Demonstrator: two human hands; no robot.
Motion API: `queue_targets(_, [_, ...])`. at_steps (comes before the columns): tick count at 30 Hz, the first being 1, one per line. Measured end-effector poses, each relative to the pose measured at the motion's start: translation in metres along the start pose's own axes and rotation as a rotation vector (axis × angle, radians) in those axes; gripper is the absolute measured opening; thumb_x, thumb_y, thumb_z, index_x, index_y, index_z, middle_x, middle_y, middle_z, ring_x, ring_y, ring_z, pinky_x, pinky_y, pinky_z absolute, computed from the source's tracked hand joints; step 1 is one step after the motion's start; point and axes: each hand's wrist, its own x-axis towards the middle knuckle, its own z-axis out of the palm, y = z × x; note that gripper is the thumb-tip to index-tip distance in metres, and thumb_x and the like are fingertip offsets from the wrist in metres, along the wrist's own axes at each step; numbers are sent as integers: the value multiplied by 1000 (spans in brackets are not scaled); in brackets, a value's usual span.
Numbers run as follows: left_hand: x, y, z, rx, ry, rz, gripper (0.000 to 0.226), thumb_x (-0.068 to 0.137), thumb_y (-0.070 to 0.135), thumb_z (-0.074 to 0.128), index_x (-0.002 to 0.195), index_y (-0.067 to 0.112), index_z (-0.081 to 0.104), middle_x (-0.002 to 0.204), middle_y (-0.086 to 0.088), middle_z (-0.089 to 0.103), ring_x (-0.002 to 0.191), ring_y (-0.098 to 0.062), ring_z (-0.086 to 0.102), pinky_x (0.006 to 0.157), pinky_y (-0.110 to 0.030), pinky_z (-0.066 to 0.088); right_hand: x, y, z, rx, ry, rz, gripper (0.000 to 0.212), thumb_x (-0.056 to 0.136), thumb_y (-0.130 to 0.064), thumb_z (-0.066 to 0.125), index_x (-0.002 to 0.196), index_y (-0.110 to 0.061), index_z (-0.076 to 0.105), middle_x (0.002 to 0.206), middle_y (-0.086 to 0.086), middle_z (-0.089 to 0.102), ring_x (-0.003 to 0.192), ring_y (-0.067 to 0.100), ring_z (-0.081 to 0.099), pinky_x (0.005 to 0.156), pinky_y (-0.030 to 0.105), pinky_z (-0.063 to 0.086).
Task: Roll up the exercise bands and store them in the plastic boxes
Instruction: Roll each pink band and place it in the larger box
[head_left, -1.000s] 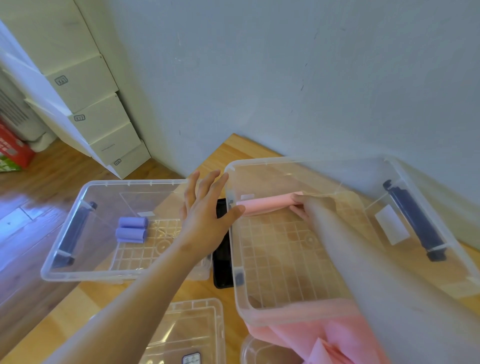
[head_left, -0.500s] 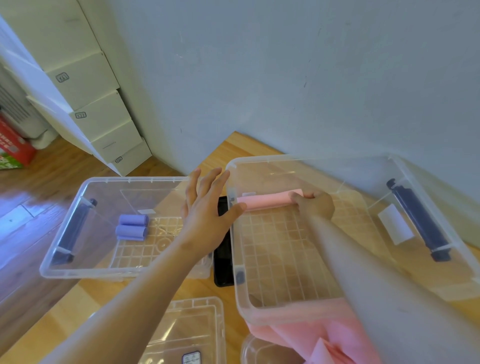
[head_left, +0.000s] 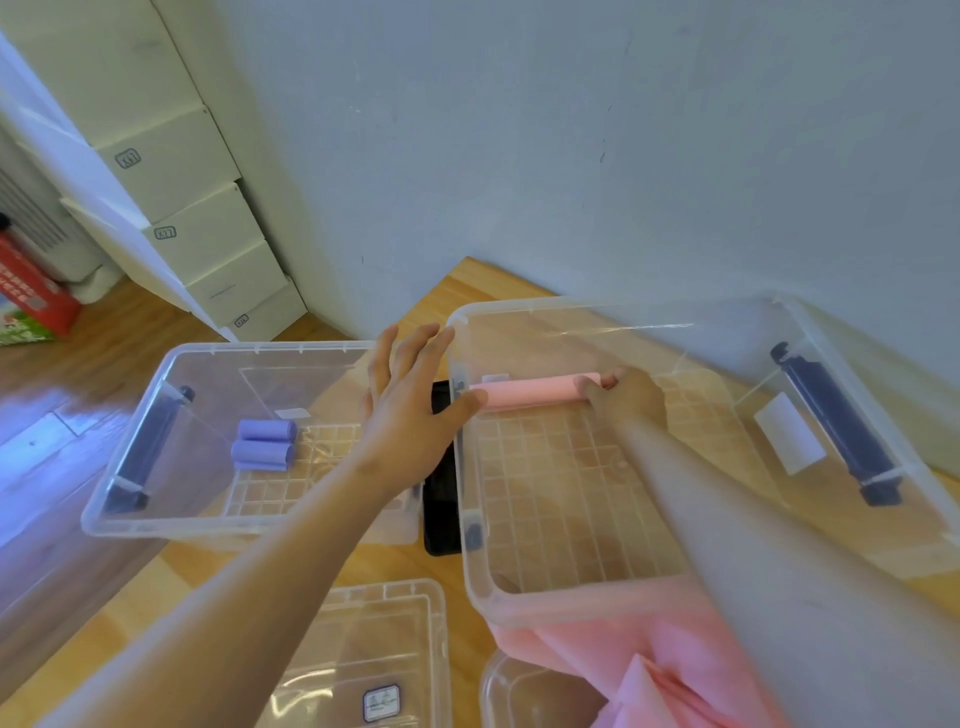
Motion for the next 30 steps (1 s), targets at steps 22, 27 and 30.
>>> queue_targets(22, [-54,45,7,520,20,170,64,101,51,31,155,25,10,164,6,2,150,-16,-8,119,-41,-6,-113,29,-90,-479,104,-774,56,97,-38,48,145,-13,33,153,6,28,143,22,16,114,34,18])
queue_targets(27, [-73,61,31,543,102,301,62,101,51,29,155,23,14,163,6,10,150,-15,-4,120,-39,-3,-128,46,-106,-480,241,-859,54,98,-37,47,144,-12,35,153,6,30,144,22,15,113,35,19])
queue_targets(30, [-85,68,44,519,177,376,62,102,49,28,155,21,12,163,5,11,150,-14,-3,120,-37,-2,-138,60,-105,-462,306,-897,54,97,-38,48,143,-11,37,152,8,33,144,24,19,115,37,20])
